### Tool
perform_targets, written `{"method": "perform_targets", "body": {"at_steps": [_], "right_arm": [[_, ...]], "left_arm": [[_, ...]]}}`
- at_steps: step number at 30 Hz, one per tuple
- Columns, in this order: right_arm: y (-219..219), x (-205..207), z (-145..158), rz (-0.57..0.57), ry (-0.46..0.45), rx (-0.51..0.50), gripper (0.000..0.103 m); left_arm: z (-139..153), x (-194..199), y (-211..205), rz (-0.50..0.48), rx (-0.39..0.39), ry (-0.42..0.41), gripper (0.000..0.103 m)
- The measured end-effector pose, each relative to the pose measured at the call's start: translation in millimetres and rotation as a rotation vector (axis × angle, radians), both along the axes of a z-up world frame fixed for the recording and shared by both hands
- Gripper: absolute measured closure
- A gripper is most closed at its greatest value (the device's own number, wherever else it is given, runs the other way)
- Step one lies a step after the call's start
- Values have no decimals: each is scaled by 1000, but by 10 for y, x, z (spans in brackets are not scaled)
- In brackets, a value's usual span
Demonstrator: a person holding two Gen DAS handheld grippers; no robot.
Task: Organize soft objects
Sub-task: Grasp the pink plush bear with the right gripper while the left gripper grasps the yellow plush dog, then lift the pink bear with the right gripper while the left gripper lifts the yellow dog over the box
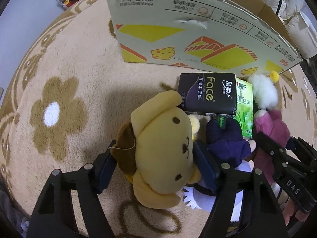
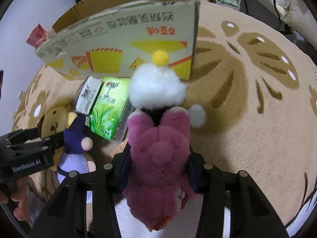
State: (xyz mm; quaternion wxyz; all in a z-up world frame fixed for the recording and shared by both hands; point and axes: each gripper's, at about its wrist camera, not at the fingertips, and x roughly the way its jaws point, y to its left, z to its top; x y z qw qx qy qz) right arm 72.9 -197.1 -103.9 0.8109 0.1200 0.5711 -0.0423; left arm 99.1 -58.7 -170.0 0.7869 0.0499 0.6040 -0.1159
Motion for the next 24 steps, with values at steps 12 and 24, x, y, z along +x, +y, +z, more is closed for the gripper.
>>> {"method": "perform_targets", "body": {"at_steps": [12,24], "right_arm": [[-130,-86,121,-37,-62,0,54],[-117,-149,362,-30,-168,18,55]], "left_arm": [[50,35,206,43,-43,17,36],[184,62,399,81,-35,-21,49]]}}
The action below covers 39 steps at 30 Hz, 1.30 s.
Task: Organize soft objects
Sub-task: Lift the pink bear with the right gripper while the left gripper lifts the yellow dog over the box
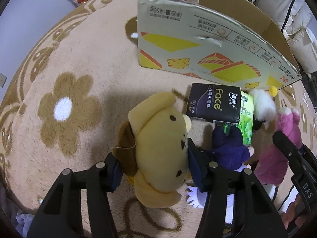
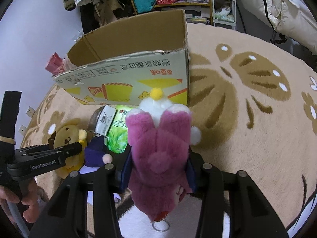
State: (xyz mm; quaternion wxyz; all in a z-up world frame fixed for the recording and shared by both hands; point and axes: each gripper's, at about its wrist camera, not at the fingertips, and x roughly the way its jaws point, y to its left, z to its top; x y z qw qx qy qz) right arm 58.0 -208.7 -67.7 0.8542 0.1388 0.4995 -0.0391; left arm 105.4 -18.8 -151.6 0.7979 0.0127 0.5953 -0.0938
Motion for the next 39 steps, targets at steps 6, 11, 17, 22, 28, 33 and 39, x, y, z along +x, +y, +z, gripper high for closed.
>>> {"method": "perform_targets", "body": {"at_steps": [6,11,17,22,28,33,39], "right_arm": [[11,-8,58,-1,-32,3,55],[-7,-55,182,-24,-105,-24,55],[-3,-127,390,-38,-218,-32,55],[48,-144,596,-23,-303,-49,55],[68,-85,805,-4,-372,-61,55],[89,43,1058,25,-440,-91,55],[99,305,1181,50,-462,-124,55]], "left_arm": [[93,14,81,41,-5,-45,50],[235,-27,76,74,-69,-118,50],[607,-187,7,50,-28,-304,50],[999,-303,-66,28,-33,-451,50],[1379,-331,-147,-20,-77,-615,50],[1541,-180,-293,-52,-62,-655,50],[1654,77,-418,-59,-25,-679,50]]}}
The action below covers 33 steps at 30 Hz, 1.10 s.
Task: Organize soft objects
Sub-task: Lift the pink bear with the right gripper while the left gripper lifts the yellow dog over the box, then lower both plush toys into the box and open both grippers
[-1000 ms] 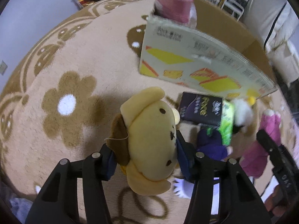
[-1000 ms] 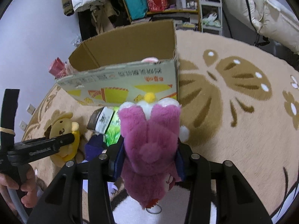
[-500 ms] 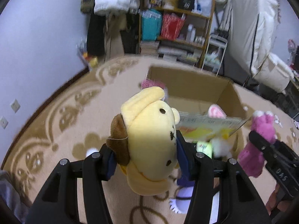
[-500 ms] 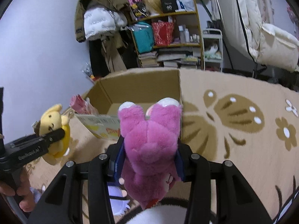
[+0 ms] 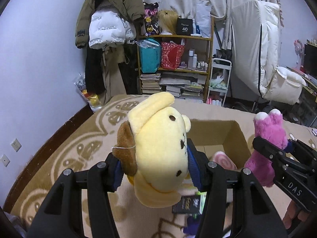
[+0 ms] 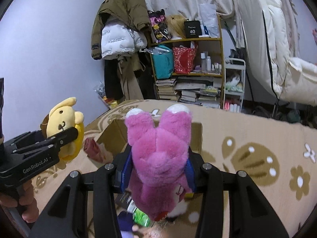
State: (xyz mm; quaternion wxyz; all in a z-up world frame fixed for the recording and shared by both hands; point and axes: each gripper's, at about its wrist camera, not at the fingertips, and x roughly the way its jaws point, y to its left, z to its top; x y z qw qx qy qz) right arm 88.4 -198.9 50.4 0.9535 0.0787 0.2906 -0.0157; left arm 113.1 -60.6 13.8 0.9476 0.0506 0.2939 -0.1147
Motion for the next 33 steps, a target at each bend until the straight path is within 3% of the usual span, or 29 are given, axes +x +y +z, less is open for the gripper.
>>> {"method": "perform_targets", "body": {"at_steps": [4,11,19,28,33], "right_arm": [[7,205,30,12,-4,-22,55],[-39,459,13,31,-17,-65,55],[-101,666,33,42,-49,-97,54],[-307,768,-325,32,62,-5,54],[-428,775,-475,30,122,41,53]], "left_arm": [[61,176,-73,-5,10,-9,49],[139,382,-138,-13,-52,-28,49],[-3,543,-363,-38,25,-4,48],[-270,686,-494,-33,57,89,47],[-399,696,-589,-47,82,122,40]]}}
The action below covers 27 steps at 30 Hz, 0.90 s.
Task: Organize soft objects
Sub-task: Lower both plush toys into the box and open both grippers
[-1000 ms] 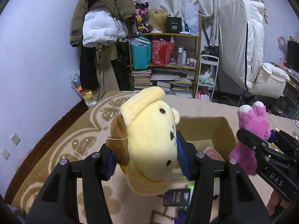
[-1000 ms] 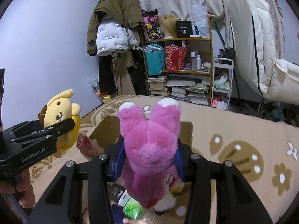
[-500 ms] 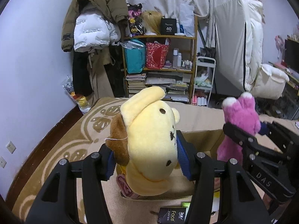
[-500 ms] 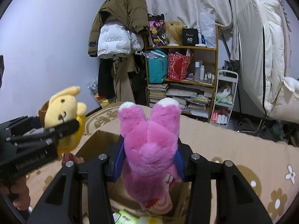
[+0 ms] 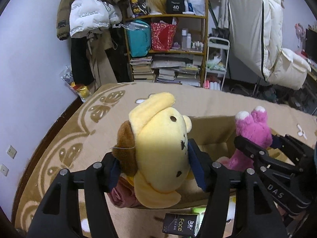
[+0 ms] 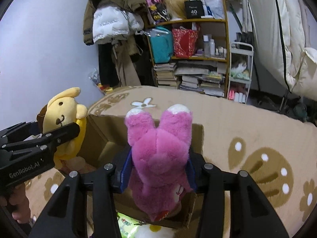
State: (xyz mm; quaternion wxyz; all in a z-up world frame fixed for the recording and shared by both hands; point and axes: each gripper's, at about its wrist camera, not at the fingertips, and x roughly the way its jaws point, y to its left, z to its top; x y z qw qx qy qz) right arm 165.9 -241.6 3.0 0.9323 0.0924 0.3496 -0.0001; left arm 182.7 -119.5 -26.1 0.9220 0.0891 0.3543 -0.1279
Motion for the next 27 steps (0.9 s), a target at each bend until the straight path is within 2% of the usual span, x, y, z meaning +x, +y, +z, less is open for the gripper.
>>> {"method": "perform_targets", "body": {"at_steps": [3,7,8,9,10,11,14,16,21,27], "right_arm": [[-23,-20,-11,-3,6,11,50],[-27,-61,-28,-4,25,13,44],[-28,-70,-22,-4,26,12,42],[-28,-69,-21,-9,22,11,37],[-32,-80,-17,-13,21,10,30],[-39,-104,-11,-17,19,11,27],[-69,-175,18,-27,14,22,18],[-84,-235,43,-38,16,33,6],[-106,-380,130,-56,3,38,2],[-58,-530,230,-43,-1,42,2]], "left_arm": [[-74,-16,-36,1,32,2,36],[-145,-6,7,10,16,46,35],[-139,-17,25,17,13,47,32],[-127,-28,36,19,12,43,28],[-101,-44,40,21,11,34,20],[-62,-77,57,29,7,16,14],[36,-128,103,36,-3,-7,8],[99,-168,129,41,-2,-16,6],[232,-264,218,58,-2,-29,3],[336,-469,312,63,9,-35,2]]}}
